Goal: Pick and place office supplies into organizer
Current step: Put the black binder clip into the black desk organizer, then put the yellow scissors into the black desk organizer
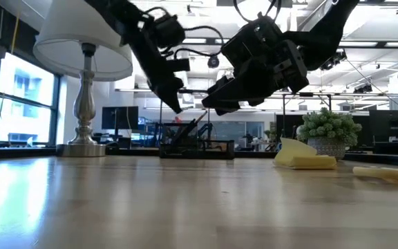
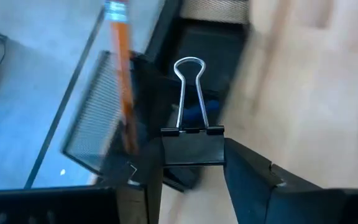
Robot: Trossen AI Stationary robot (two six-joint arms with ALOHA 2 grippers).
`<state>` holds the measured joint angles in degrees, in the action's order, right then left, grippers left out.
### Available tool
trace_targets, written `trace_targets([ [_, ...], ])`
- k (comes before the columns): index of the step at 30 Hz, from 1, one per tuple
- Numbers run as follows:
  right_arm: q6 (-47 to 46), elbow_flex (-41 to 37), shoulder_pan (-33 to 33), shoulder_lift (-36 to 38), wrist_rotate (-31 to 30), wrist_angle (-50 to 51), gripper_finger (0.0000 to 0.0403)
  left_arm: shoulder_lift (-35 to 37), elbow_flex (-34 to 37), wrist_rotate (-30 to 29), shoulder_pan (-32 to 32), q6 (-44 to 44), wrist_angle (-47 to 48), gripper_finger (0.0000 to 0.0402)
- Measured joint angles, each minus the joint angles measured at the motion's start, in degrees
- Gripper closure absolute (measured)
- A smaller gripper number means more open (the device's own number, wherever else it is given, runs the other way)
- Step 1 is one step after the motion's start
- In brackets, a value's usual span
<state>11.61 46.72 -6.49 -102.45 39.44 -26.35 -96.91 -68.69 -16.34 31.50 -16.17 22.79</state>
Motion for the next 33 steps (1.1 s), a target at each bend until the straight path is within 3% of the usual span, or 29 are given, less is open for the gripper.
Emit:
trace_targets([
  [7, 0.0, 0.0, -0.8, 0.0, -0.3, -0.5, 0.0279, -3.2, 0.0, 11.6, 5.9, -2.7, -3.7, 0.0260],
  [16, -1.8, 0.0, -2.2, 0.0, -0.3, -0.5, 0.0279, -6.3, 0.0, 3.4, 6.0, -3.1, -3.8, 0.0251],
  [23, -6.0, 0.0, -1.9, 0.0, -0.7, -0.9, 0.0279, -6.3, 0.0, 3.8, 6.0, -3.4, -5.9, 0.0184],
  [28, -11.2, 0.0, -0.9, 0.0, -6.2, 0.5, 0.0279, -6.0, 0.0, 1.6, 5.6, -4.4, -5.2, 0.0134],
  [31, -14.4, 0.0, -0.8, 0.0, -10.1, 2.8, 0.0279, -3.5, 0.1, -0.6, 4.8, -3.4, -2.8, 0.0129],
  [33, -16.5, 0.0, -0.8, 0.4, -12.6, 5.0, 0.0279, -0.9, 0.1, 1.0, 3.8, -2.2, -1.0, 0.0136],
])
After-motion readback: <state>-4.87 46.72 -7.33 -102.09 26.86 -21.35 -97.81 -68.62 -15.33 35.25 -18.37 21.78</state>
